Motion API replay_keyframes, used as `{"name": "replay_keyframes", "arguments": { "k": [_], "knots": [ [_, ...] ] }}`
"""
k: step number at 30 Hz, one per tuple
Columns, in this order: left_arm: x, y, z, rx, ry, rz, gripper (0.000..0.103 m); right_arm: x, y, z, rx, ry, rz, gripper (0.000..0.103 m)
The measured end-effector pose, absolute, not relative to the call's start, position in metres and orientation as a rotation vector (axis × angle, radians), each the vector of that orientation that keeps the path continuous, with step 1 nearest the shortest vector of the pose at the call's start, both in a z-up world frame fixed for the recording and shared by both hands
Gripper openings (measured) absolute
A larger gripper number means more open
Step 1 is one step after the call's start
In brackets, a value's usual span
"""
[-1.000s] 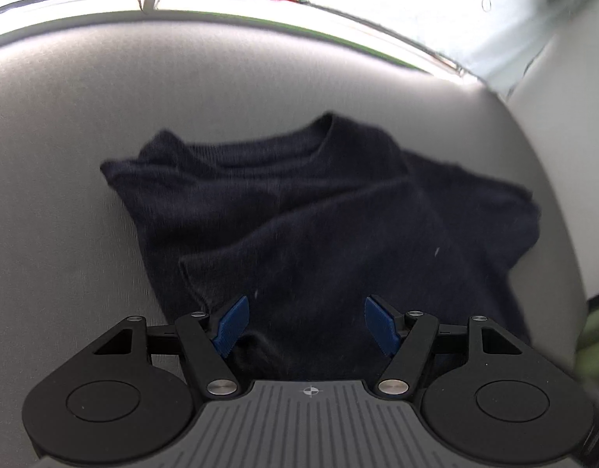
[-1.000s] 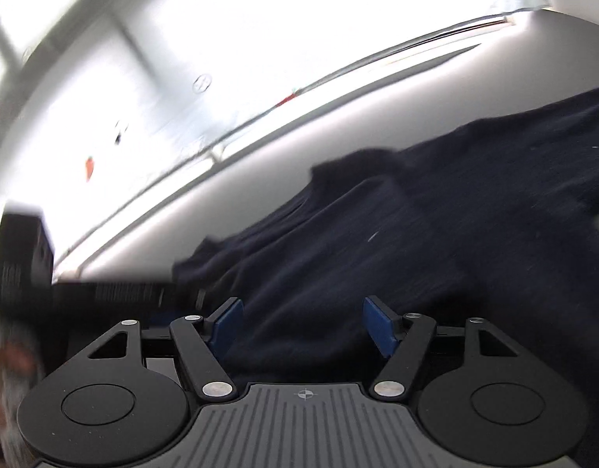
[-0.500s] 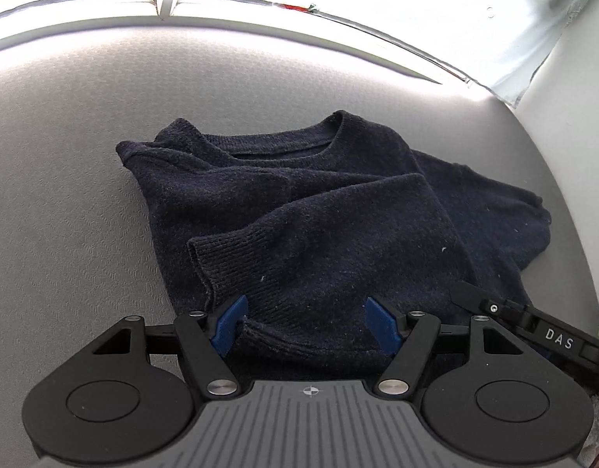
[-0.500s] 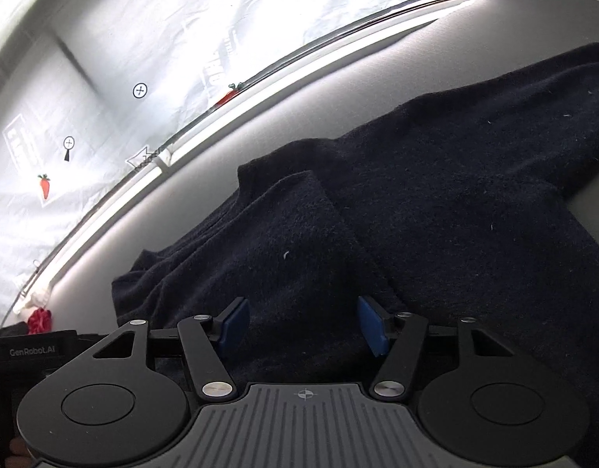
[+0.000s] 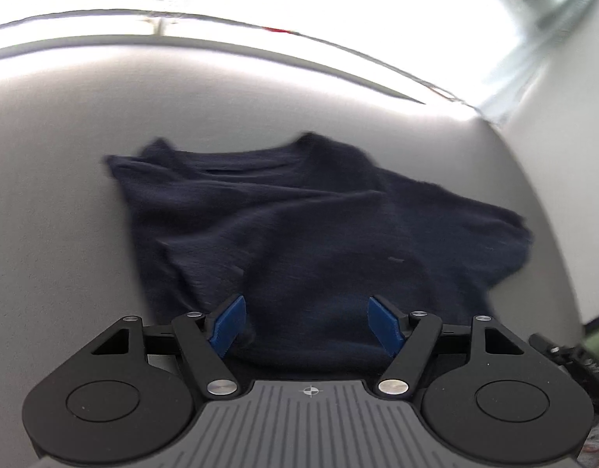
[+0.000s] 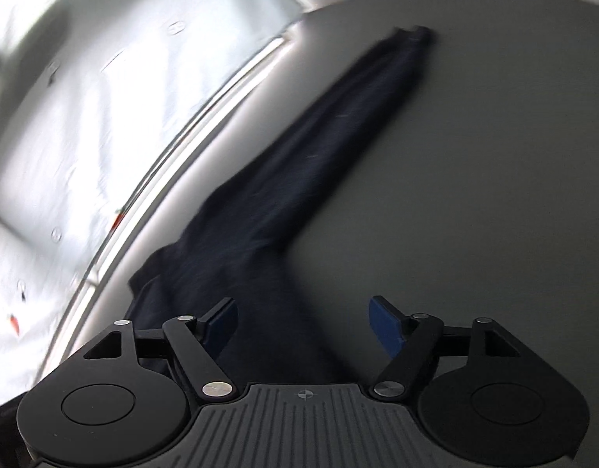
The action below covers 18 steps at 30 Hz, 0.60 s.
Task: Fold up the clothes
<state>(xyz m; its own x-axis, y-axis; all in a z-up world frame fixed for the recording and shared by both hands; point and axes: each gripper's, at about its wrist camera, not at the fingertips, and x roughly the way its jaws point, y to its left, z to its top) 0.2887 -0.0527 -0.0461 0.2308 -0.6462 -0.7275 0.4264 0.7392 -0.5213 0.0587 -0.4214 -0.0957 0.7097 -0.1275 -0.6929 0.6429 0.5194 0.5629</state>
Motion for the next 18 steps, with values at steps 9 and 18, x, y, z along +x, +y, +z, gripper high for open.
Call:
{"name": "replay_keyframes", "arguments": {
  "k": [9, 18],
  "knots": [
    [0.187, -0.188, -0.06, -0.13, 1.212, -0.868, 0.077, -0.004, -0.482, -0.077, 1.013, 0.539, -0.606, 0.096],
    [0.118, -0.276, -0.073, -0.118, 1.324, -0.633, 0.077, 0.018, -0.574, -0.064, 0.93, 0.675, -0.428, 0.098]
  ]
}}
